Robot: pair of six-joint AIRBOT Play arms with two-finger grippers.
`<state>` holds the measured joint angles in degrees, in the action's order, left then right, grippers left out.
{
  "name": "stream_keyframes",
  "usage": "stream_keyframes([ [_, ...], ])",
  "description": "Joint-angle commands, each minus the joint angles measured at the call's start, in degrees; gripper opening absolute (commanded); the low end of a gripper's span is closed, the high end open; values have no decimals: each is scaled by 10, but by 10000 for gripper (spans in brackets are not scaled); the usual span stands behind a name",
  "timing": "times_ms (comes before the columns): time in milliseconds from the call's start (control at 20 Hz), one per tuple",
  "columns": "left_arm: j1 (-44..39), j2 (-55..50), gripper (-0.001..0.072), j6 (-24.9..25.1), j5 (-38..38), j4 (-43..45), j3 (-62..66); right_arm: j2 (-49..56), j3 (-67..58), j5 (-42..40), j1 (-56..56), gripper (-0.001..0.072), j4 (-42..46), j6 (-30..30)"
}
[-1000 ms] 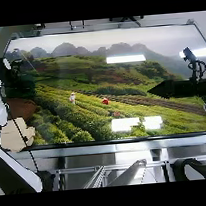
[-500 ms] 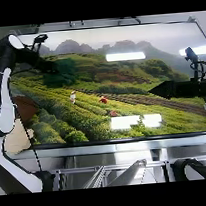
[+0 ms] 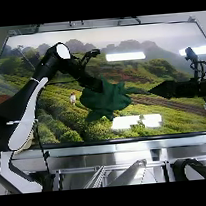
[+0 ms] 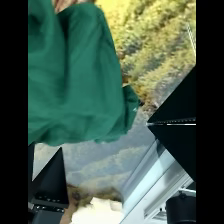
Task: Fold the shirts.
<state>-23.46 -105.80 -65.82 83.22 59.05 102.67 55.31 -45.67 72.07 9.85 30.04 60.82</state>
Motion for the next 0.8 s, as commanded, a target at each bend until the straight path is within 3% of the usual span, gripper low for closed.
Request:
stream_keyframes([
  [0,-18,2,720,-54,45,19,40,0,0,7,0,18,-17,1],
  [150,31,12,720,-111,134,26,96,0,0,8,0,18,-18,24],
  [250,66,49,720,-131,133,21,30,5,3,8,-1,20,3,28],
  [300,81,76,720,-131,125,22,-32,14,11,4,-3,151,21,28],
  [350,92,102,720,-131,105,21,-99,23,23,-12,-10,460,28,28],
  [400,97,125,720,-126,76,12,-163,36,36,-33,-21,619,27,24],
  [550,102,155,720,-96,-19,-56,-321,110,50,-127,-78,610,24,-5],
  [750,88,120,720,-74,-82,-111,-395,242,33,-219,-151,610,-40,-92],
])
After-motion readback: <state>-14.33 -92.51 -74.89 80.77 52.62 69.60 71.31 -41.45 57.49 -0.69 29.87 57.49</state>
